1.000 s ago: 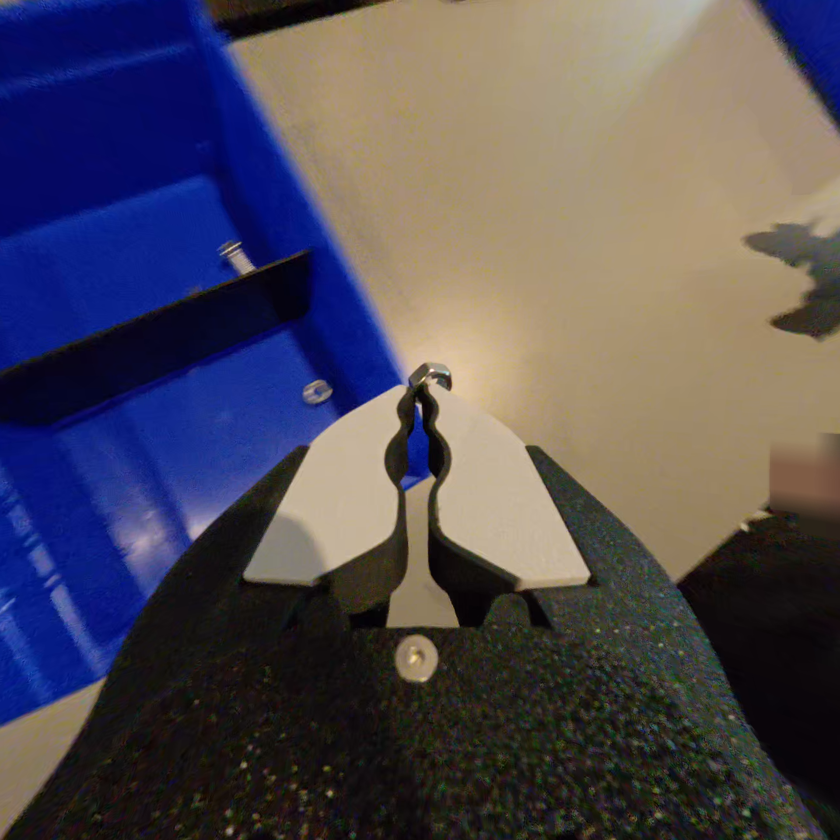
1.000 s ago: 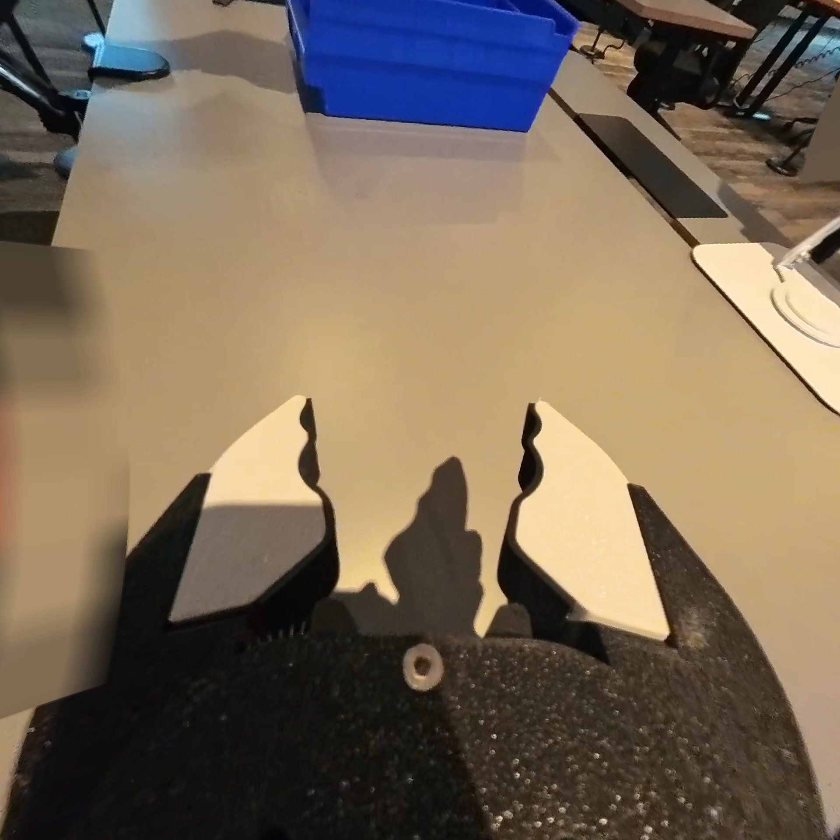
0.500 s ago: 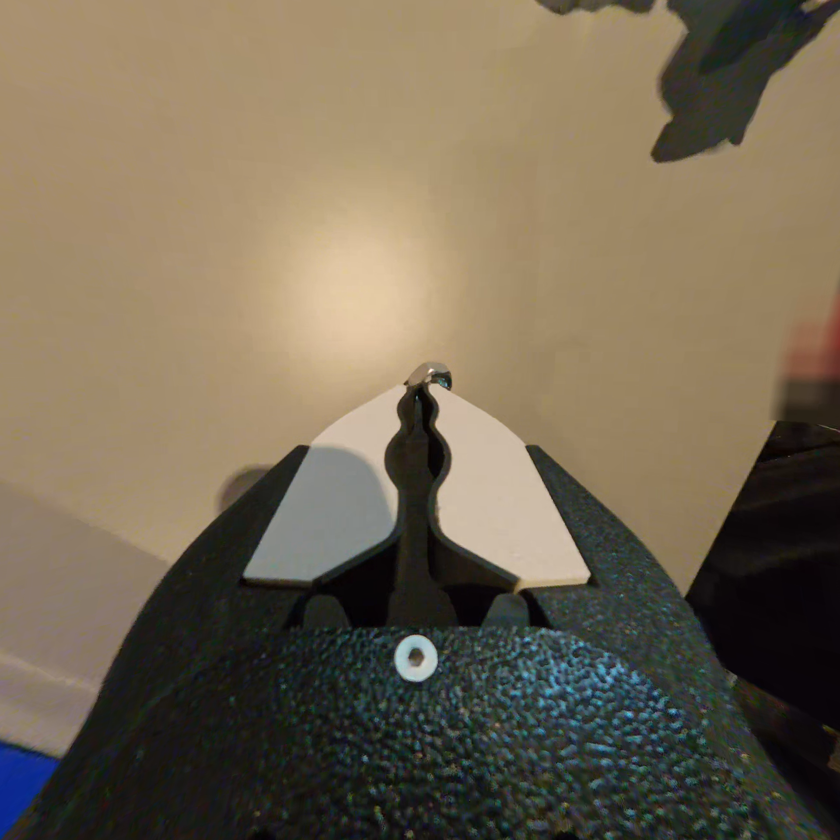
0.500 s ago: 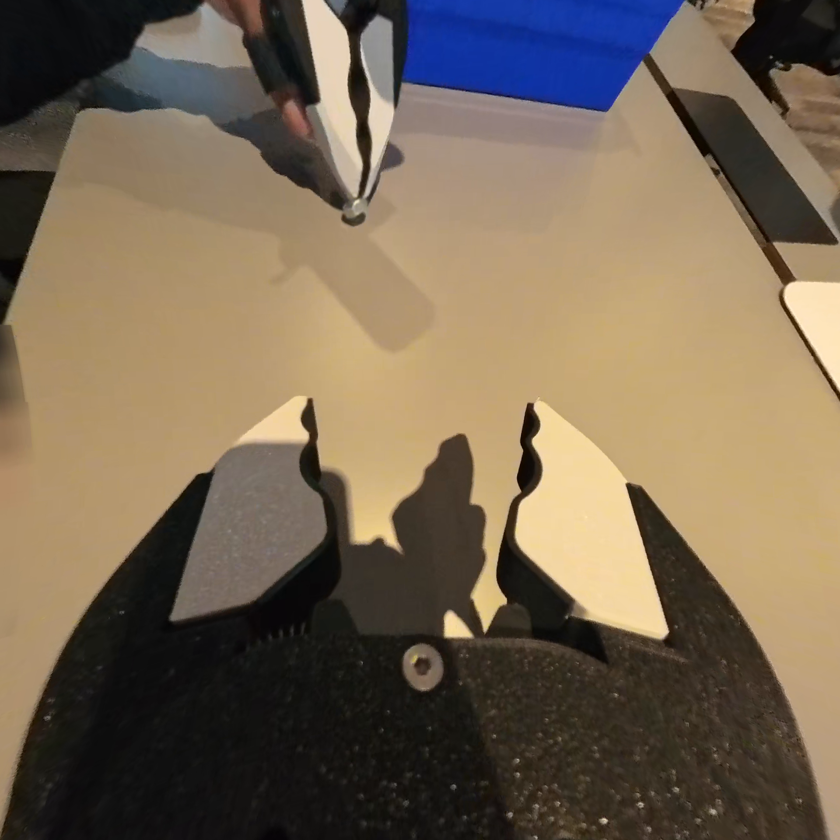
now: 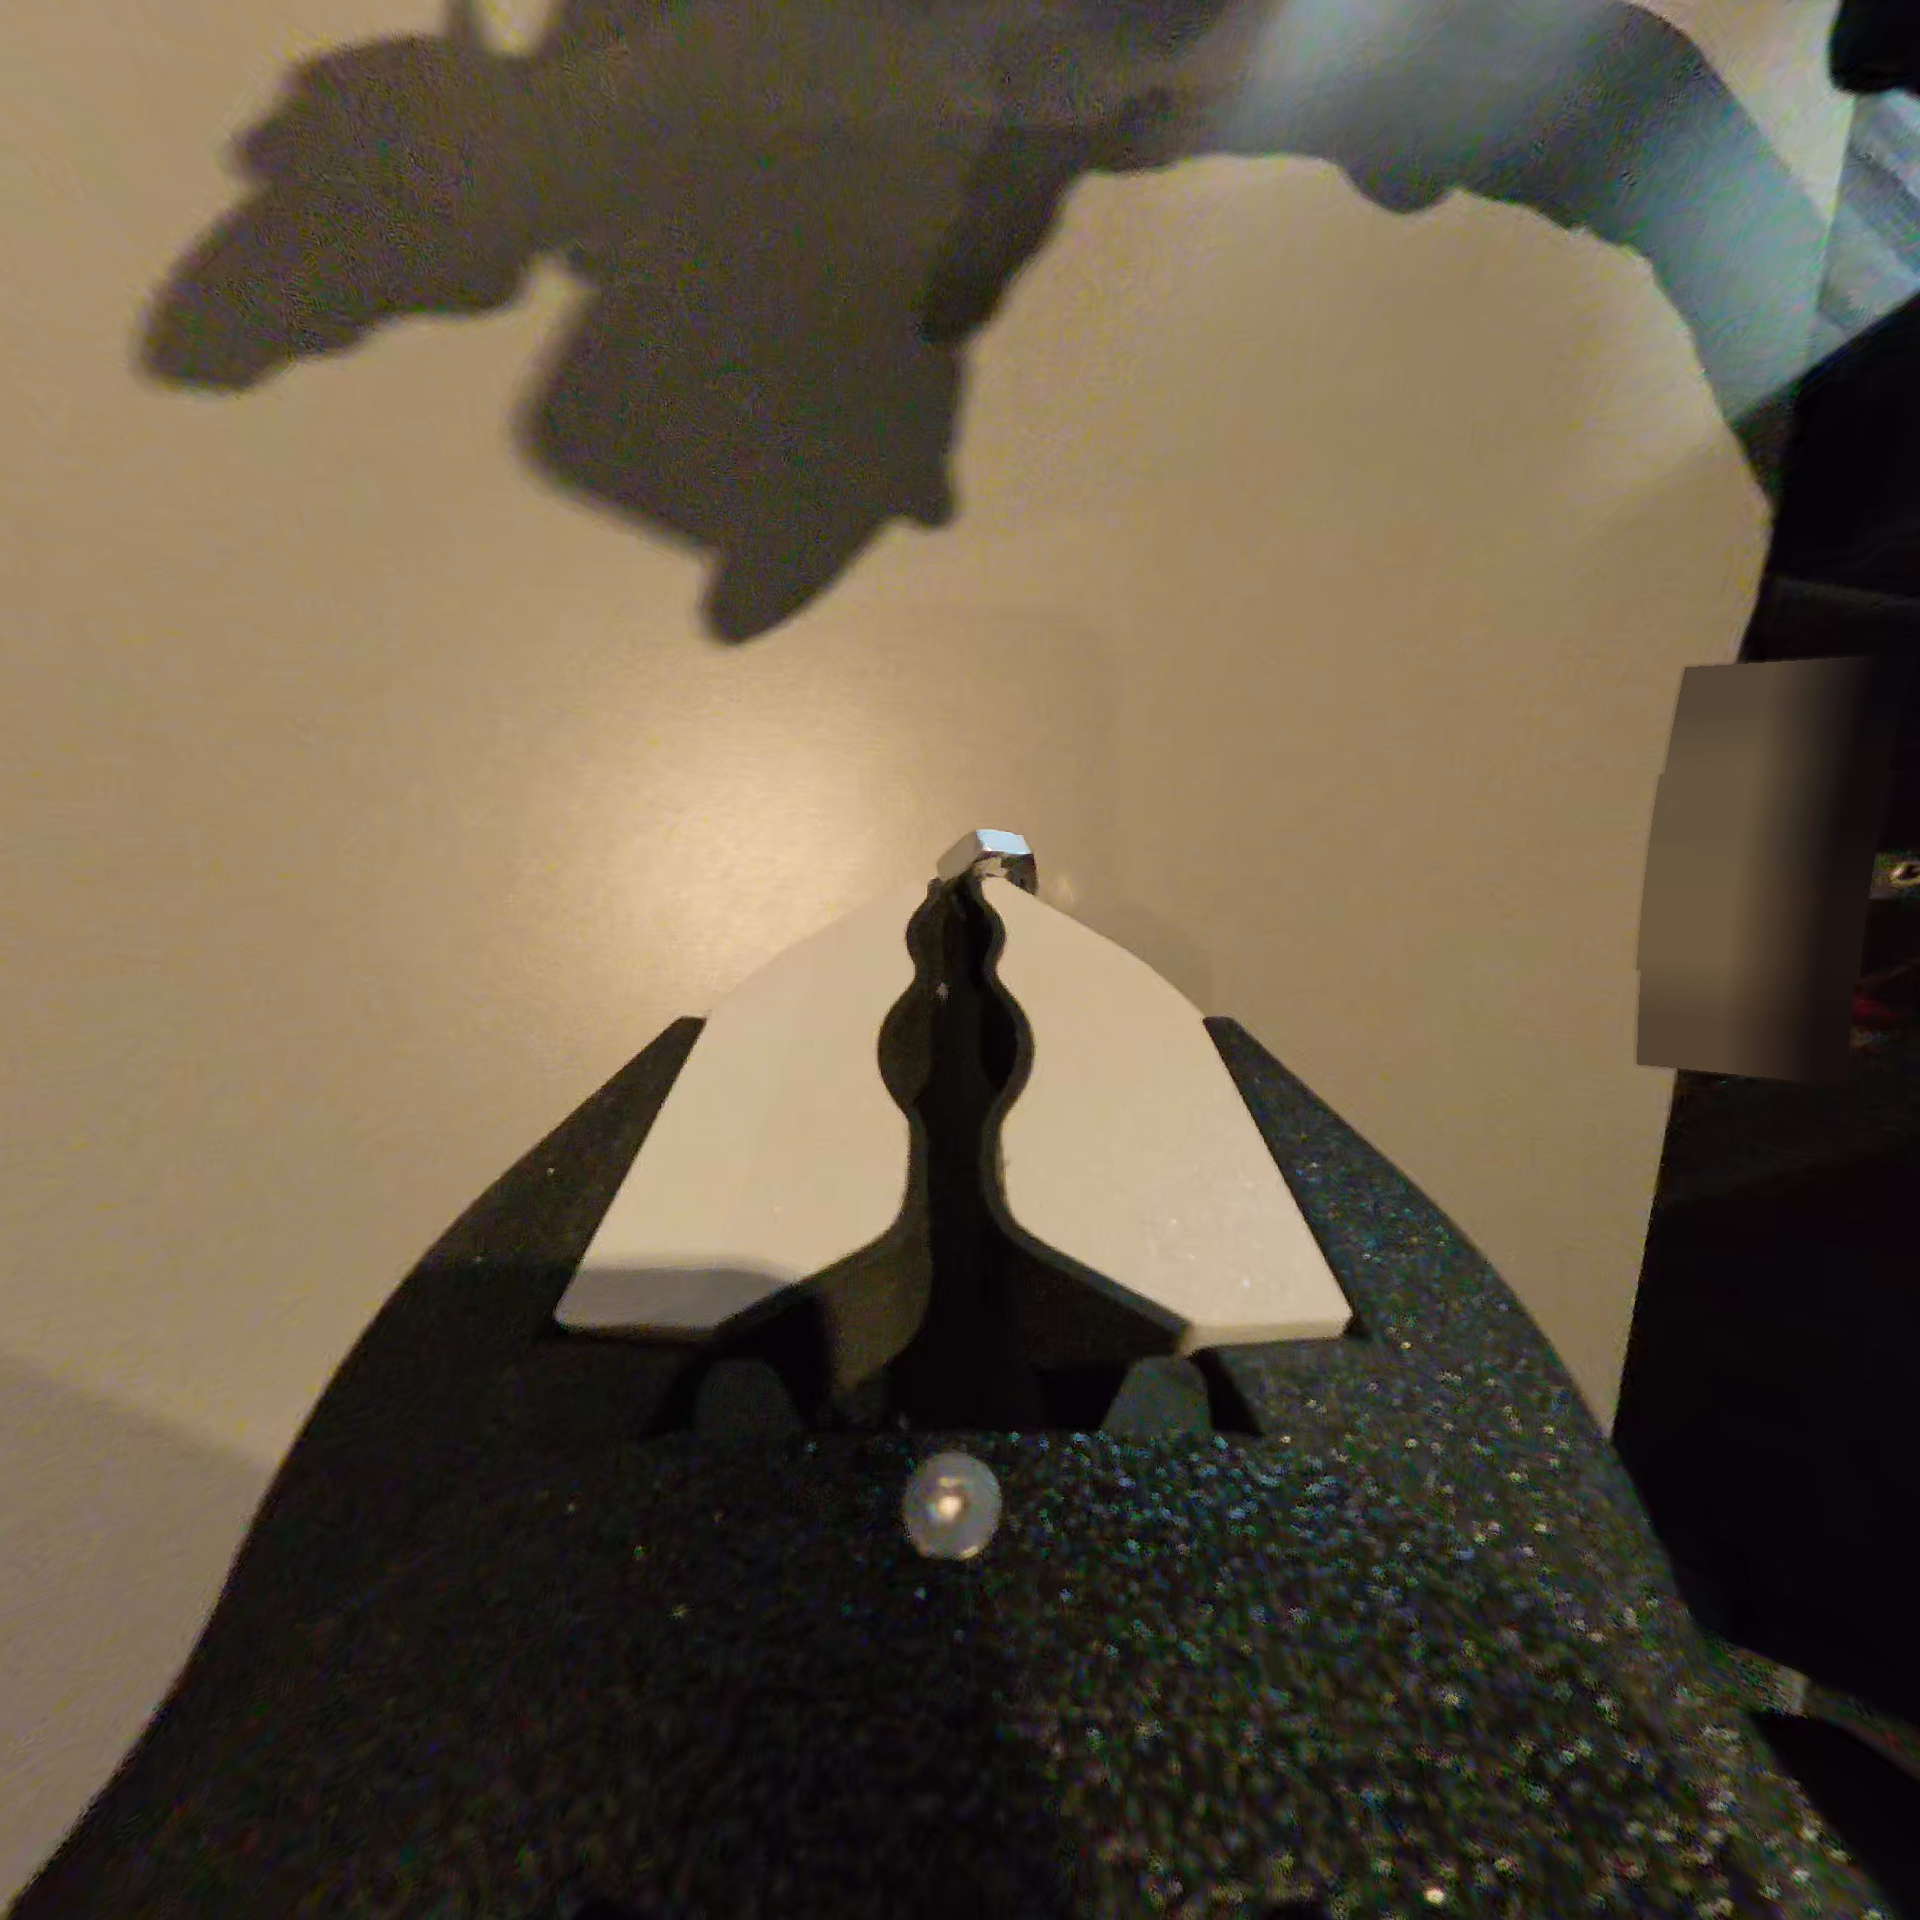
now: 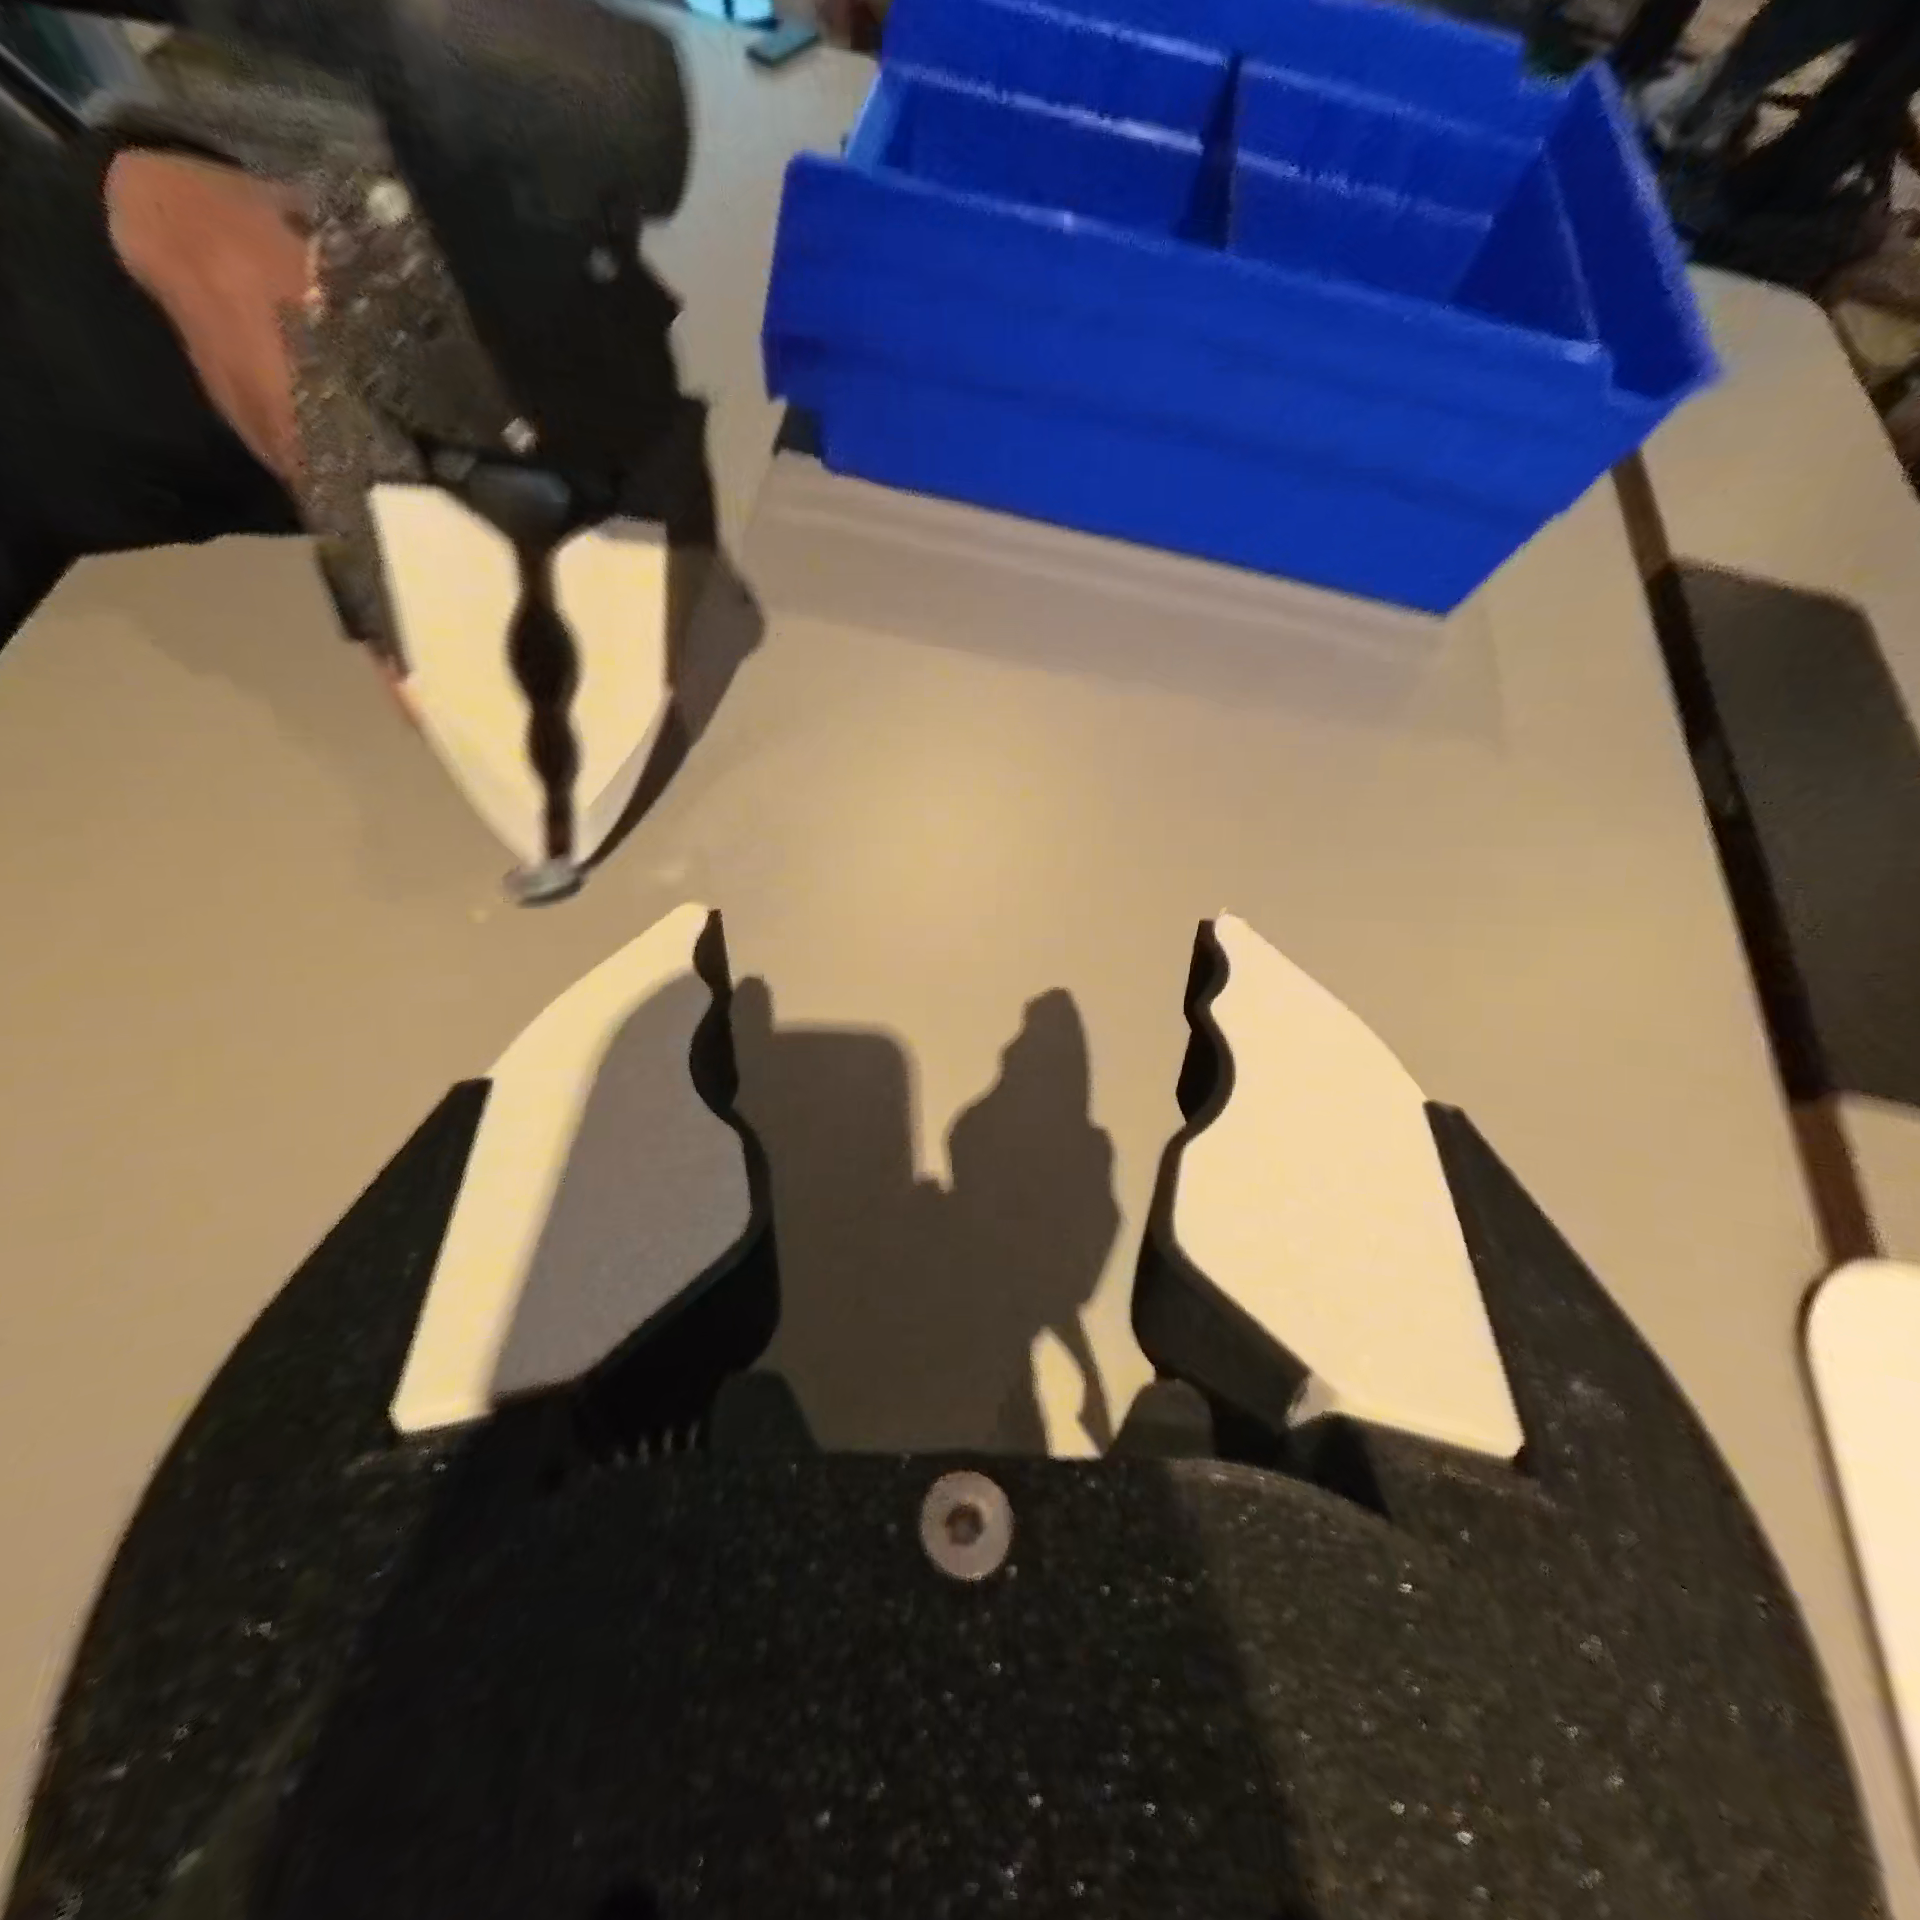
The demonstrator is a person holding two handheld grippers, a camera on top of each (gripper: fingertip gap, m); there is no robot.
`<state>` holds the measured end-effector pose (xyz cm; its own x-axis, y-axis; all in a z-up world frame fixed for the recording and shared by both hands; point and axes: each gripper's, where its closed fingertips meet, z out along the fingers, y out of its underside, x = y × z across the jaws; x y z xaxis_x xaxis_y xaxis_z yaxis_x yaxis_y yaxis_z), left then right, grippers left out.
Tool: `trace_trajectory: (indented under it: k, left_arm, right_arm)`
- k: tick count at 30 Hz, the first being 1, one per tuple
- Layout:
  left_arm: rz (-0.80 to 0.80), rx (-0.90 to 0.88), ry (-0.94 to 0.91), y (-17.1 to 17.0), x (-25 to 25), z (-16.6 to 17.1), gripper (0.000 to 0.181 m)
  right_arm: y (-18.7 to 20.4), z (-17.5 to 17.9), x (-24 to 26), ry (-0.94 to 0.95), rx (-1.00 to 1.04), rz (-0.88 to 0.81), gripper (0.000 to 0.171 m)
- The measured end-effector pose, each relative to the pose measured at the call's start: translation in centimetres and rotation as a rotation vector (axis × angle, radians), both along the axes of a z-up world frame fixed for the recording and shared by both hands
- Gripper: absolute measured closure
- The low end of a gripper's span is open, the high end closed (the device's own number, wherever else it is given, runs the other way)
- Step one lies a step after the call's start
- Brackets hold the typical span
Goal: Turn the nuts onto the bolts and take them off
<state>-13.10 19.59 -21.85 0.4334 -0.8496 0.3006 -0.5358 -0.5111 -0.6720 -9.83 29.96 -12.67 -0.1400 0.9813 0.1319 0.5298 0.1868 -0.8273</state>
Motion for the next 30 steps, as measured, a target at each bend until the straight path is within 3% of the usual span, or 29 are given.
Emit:
trace_trajectory:
  k: [8,13,18,20,23,25,30]
  left_arm:
    - [-0.027,0.034,-0.016,-0.6,0.1,0.3,0.175]
    - [0.000,0.060,-0.018,-0.3,-0.1,0.5,0.164]
    - [0.015,0.094,-0.035,-0.2,-0.2,0.9,0.165]
    - [0.017,0.097,-0.024,-0.2,-0.2,0.7,0.165]
    - [0.025,0.114,-0.027,0.0,-0.3,0.9,0.165]
    - [0.022,0.125,-0.042,-0.1,-0.3,1.1,0.166]
    - [0.033,0.122,-0.085,0.0,-0.4,1.6,0.167]
  right_arm:
    - [5.9,3.1,-12.3,-0.054,0.145,0.174,0.101]
    - [7.4,3.2,-18.1,-0.046,0.146,0.209,0.104]
    - [7.8,4.0,-21.5,0.019,0.261,0.280,0.145]
    - [8.8,4.0,-23.3,-0.088,0.312,0.356,0.152]
    - [9.8,1.6,-25.2,-0.412,0.233,0.514,0.162]
    - [10.8,-0.2,-26.0,-0.584,0.295,0.603,0.171]
    - [11.4,-3.5,-26.7,-0.844,0.361,0.778,0.171]
